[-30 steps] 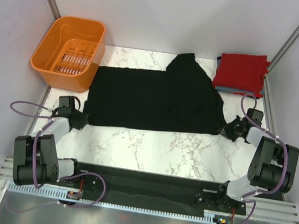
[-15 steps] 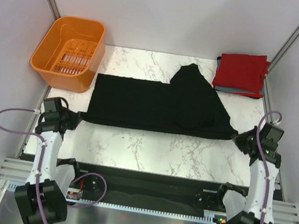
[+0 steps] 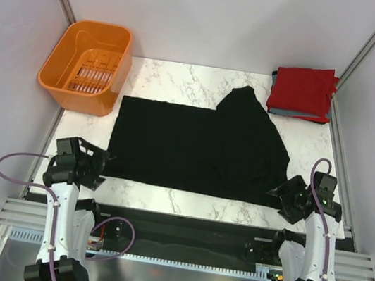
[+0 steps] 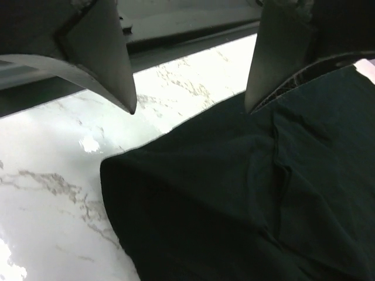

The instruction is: Fold and stack the t-shirts

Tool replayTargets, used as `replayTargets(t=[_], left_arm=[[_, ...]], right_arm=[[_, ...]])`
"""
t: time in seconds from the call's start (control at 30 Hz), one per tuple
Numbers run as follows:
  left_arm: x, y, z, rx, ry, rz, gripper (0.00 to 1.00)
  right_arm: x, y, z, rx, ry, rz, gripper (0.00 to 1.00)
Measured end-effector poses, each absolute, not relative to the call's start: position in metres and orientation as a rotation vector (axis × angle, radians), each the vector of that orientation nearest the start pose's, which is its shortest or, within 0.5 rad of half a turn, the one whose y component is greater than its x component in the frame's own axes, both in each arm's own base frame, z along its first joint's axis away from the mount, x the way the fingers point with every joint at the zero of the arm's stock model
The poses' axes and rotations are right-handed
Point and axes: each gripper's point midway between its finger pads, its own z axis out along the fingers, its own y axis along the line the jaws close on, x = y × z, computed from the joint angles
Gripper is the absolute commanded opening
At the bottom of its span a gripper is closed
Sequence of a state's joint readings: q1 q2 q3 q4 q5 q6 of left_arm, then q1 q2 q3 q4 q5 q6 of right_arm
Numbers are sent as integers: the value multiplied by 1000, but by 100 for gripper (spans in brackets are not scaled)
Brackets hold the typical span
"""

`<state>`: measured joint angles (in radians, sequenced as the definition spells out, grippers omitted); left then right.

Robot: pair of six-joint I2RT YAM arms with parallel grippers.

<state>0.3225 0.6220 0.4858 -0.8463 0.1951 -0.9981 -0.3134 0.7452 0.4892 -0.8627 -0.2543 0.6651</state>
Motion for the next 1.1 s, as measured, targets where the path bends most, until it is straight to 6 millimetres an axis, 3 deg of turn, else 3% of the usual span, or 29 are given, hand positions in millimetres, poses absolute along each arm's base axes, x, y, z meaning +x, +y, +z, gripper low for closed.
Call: replayTargets(t=[0.1, 0.2, 0.27, 0.37, 0.47, 0.53, 0.63, 0.7, 0.8, 0.9, 0.97, 1.0, 1.1], left_arm=[[182, -13, 95, -1522, 2116, -501, 100], [187, -13, 119, -1452, 2119, -502, 100], [192, -12, 136, -1389, 2120, -494, 100], [204, -7, 171, -1240, 2109, -454, 100], [218, 1, 202, -1082, 2087, -404, 100], [225, 8, 211, -989, 2084, -355, 99], [228, 14, 209, -905, 2106, -287, 99], [229, 14, 200, -872, 2124, -267, 98], [224, 11, 182, -845, 2163, -256, 97], [222, 11, 178, -823, 2171, -243, 94], [225, 12, 180, -811, 2164, -235, 91], [225, 12, 180, -806, 2165, -232, 91], [228, 10, 179, -789, 2174, -234, 91]], right_arm=[[163, 20, 67, 1184, 2447, 431, 86], [174, 20, 86, 1125, 2420, 439, 87], [187, 23, 106, 1053, 2399, 465, 87], [219, 35, 151, 880, 2368, 508, 86], [266, 55, 199, 696, 2354, 527, 86], [315, 74, 227, 569, 2331, 536, 86], [388, 98, 240, 467, 2339, 526, 84], [436, 108, 237, 432, 2346, 504, 82], [534, 126, 228, 351, 2302, 460, 81], [597, 137, 192, 292, 2273, 398, 80], [616, 140, 161, 271, 2282, 360, 78], [622, 139, 138, 265, 2302, 330, 77], [632, 136, 95, 259, 2322, 258, 75]])
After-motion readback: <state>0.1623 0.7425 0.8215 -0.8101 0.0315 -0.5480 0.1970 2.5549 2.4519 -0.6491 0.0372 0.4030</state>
